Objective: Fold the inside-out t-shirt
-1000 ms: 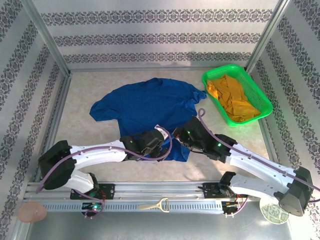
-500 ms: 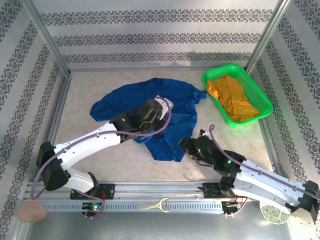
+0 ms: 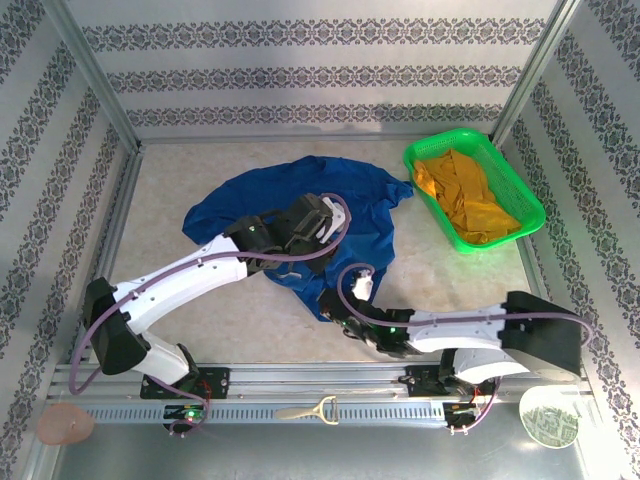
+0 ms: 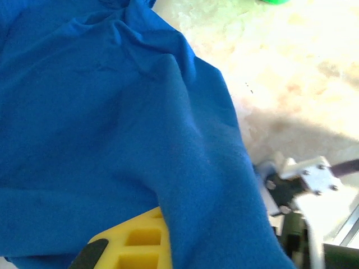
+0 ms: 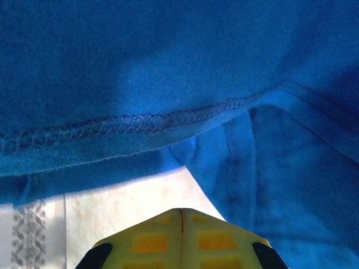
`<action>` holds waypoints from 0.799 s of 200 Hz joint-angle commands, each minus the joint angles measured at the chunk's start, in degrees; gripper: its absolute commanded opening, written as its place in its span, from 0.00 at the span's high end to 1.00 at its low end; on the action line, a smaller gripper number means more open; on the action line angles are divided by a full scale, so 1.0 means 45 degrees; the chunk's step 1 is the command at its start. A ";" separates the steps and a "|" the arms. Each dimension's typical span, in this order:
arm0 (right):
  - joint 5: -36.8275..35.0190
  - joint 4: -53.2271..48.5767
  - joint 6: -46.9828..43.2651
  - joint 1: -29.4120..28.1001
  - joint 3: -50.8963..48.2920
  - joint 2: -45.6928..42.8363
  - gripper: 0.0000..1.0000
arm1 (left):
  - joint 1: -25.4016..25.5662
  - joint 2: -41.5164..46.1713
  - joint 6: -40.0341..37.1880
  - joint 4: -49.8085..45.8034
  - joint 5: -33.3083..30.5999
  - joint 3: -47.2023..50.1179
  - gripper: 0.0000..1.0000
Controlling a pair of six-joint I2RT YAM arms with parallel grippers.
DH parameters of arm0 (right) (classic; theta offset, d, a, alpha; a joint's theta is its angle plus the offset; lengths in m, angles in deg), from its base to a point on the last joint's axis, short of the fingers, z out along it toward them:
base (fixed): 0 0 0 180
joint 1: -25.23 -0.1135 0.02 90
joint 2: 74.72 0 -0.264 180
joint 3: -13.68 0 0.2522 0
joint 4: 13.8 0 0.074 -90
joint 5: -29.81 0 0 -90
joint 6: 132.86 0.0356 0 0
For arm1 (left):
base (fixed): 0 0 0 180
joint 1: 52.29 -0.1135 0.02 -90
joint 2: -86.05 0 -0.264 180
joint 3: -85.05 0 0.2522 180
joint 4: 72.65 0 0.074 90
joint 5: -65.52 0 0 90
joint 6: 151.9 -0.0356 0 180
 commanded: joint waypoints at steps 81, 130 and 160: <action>-0.0558 0.6746 -0.0750 0.2859 0.1518 0.5861 1.00 | -0.0054 0.1323 0.1879 -0.1671 0.1899 -0.2124 1.00; -0.0592 0.7448 -0.0183 0.3067 0.0653 0.6941 1.00 | -0.0070 0.1023 0.1757 -0.2149 0.2142 -0.3354 1.00; -0.0363 0.7931 -0.0252 0.3095 0.0823 0.7218 1.00 | -0.0076 0.0724 0.1527 -0.2384 0.2374 -0.3680 1.00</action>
